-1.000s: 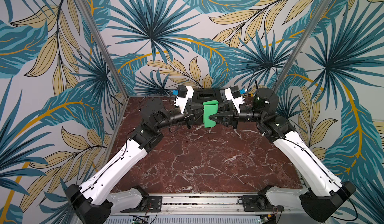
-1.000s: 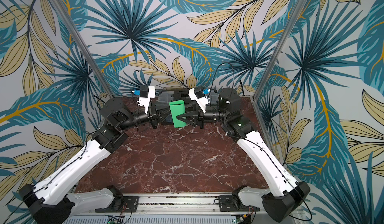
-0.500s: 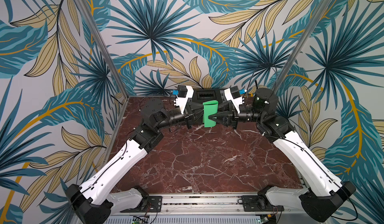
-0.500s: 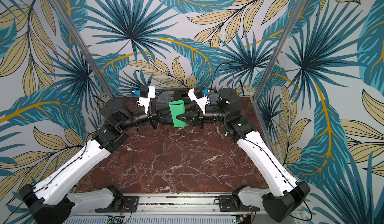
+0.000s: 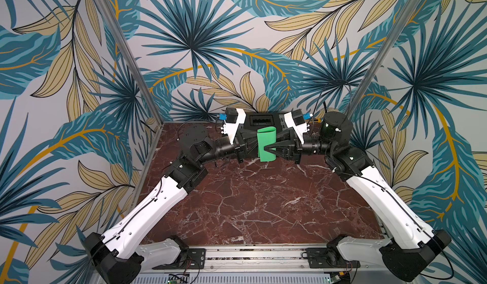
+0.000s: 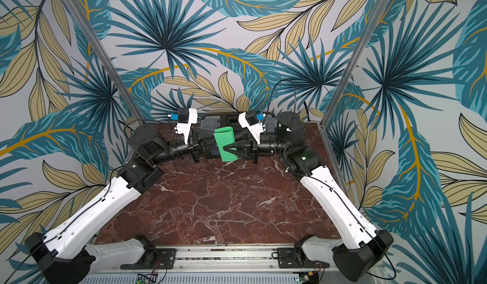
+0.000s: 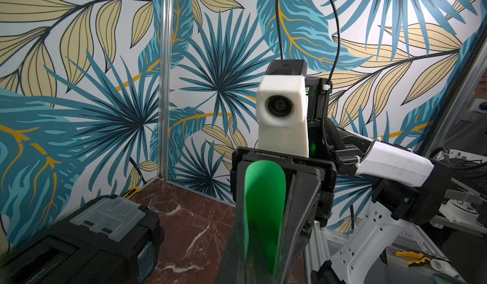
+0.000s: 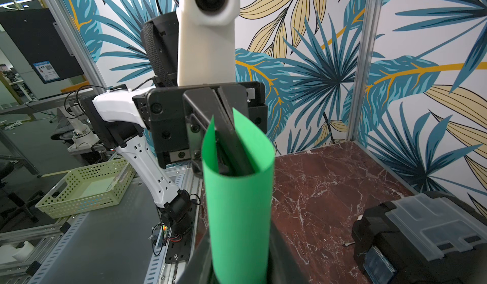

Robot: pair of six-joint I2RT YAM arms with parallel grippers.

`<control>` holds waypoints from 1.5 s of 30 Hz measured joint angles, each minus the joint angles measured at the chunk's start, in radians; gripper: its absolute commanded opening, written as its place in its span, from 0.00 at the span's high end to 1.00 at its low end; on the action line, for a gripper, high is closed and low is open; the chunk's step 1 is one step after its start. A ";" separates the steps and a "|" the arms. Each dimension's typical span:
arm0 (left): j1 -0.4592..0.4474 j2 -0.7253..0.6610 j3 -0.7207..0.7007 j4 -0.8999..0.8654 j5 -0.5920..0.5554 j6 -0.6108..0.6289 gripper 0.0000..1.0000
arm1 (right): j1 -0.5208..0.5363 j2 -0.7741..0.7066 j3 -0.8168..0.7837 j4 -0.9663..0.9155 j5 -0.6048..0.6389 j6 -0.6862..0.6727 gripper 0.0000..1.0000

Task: Fold the square paper along the opposite sides
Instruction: Fold the paper.

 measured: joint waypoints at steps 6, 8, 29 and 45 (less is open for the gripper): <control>0.000 0.000 0.000 0.005 0.000 -0.002 1.00 | 0.000 0.000 0.000 0.001 0.000 0.003 0.69; 0.000 0.000 0.000 0.006 0.000 -0.003 1.00 | 0.000 0.000 0.000 0.001 0.000 0.003 0.69; 0.000 0.000 -0.011 0.013 0.000 -0.003 1.00 | 0.000 0.000 0.000 0.030 0.000 0.015 0.69; 0.000 0.000 -0.011 0.000 -0.001 0.011 1.00 | 0.001 0.001 0.000 0.029 0.000 0.014 0.69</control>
